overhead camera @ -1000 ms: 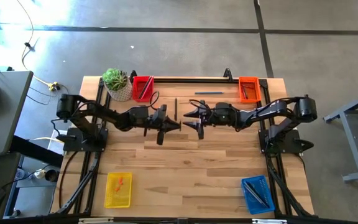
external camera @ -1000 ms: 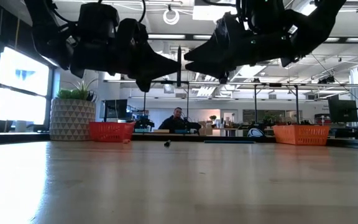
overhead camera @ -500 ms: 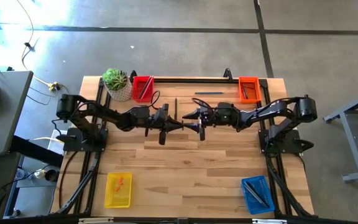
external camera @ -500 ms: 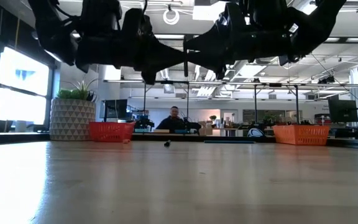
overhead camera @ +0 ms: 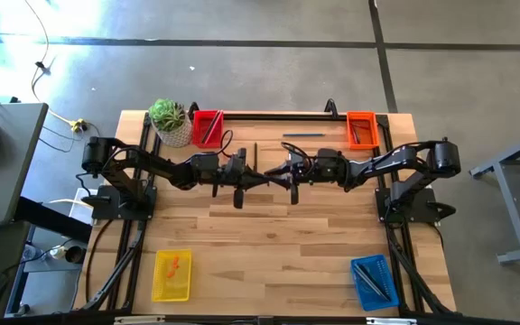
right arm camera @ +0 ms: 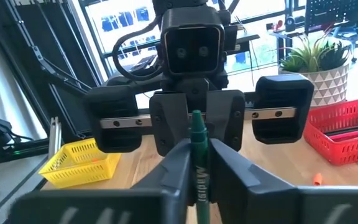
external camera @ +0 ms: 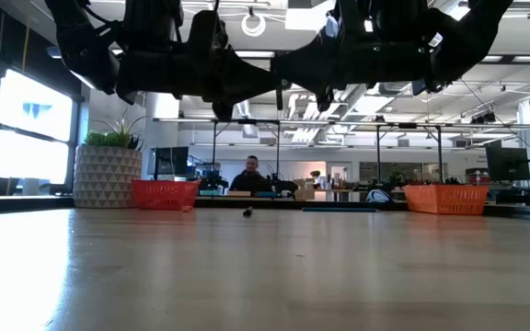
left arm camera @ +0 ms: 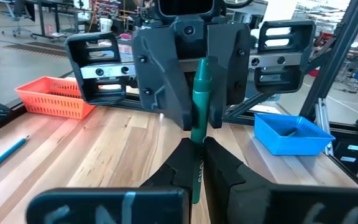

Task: Sort crayons/erasers/pens/pencils in bins
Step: Put the green crayon into the orange bin

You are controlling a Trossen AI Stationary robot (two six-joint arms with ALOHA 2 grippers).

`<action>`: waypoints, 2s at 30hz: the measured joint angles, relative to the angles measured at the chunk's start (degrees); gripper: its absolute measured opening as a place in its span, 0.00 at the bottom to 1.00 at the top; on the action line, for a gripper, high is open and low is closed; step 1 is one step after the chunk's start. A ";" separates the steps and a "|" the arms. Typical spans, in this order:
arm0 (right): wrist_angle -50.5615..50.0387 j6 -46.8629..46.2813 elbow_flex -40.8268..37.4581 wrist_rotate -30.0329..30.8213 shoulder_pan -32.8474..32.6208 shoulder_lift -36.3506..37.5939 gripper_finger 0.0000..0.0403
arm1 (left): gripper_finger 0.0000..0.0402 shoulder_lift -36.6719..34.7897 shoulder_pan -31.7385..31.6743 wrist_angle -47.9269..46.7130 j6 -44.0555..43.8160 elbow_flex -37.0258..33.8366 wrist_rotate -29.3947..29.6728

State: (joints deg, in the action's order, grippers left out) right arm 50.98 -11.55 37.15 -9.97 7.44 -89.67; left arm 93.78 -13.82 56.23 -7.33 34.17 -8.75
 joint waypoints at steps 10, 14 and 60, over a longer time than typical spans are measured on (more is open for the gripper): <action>0.53 0.03 0.00 0.20 0.08 0.00 0.05 | 0.16 0.00 -1.54 0.19 -1.44 0.00 -0.18; 1.03 0.77 0.00 -0.05 0.88 0.11 0.04 | 0.24 0.00 -1.60 0.13 -1.46 -0.02 -2.14; -82.35 4.48 14.53 32.09 51.74 1.95 0.02 | 0.39 -4.87 -6.78 0.11 0.02 -5.29 -2.85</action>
State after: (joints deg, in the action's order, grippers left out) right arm -31.37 -7.06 51.68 22.12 59.18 -87.72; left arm 88.90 -20.60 56.34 -7.31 28.88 -11.60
